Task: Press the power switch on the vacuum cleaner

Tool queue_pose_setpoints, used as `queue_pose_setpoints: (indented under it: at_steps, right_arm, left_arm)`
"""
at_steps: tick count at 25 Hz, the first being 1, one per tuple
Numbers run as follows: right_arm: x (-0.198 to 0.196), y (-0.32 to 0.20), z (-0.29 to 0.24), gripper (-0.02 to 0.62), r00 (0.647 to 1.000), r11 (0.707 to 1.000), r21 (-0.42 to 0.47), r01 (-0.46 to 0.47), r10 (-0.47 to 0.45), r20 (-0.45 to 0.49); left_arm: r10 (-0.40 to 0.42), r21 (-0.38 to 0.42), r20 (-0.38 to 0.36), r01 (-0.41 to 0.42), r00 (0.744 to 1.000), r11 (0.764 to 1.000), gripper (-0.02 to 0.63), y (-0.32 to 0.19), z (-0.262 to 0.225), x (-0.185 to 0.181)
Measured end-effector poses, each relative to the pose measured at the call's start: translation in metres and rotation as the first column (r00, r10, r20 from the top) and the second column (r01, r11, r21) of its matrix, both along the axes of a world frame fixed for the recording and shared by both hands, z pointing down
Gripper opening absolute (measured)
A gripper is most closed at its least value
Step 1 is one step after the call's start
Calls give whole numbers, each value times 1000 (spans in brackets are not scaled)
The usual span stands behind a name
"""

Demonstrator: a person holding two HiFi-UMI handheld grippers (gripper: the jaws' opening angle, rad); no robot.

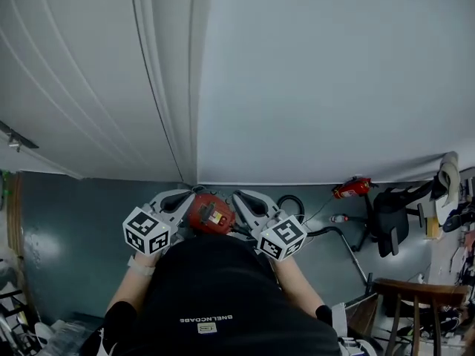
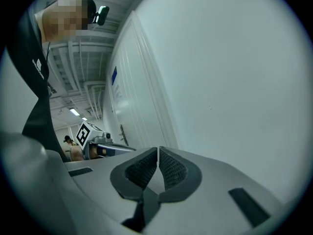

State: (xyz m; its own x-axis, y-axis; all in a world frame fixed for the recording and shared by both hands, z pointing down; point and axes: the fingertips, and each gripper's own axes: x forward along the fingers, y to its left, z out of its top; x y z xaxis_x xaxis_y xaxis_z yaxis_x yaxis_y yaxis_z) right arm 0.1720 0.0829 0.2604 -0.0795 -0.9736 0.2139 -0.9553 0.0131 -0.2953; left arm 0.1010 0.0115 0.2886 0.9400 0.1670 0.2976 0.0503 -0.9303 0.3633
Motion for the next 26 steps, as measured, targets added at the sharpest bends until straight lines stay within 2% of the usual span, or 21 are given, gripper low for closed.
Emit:
queue_pose_setpoints:
  at_steps: [3,8,13,26]
  right_arm:
    - [4,6,3,32,998,999,-2,-40,40,-40]
    - [7,13,6,32,999,999,-1,-52,52,-9]
    - [10,17,2,32,998,998,4,-67,67,-17]
    - [-16,27,19,32,999,999,-16,-39,39,13]
  left_arm:
    - [14,-1,-4,-14,1000,1000,15,3,4,1]
    - [26,-9,-2,-26,1000,1000,14,12,7,1]
    - [24,-15,10,-23,1000,1000,14,20,5,-2]
    - [2,-30,19,-2,1000,1000,14,34,14,-25]
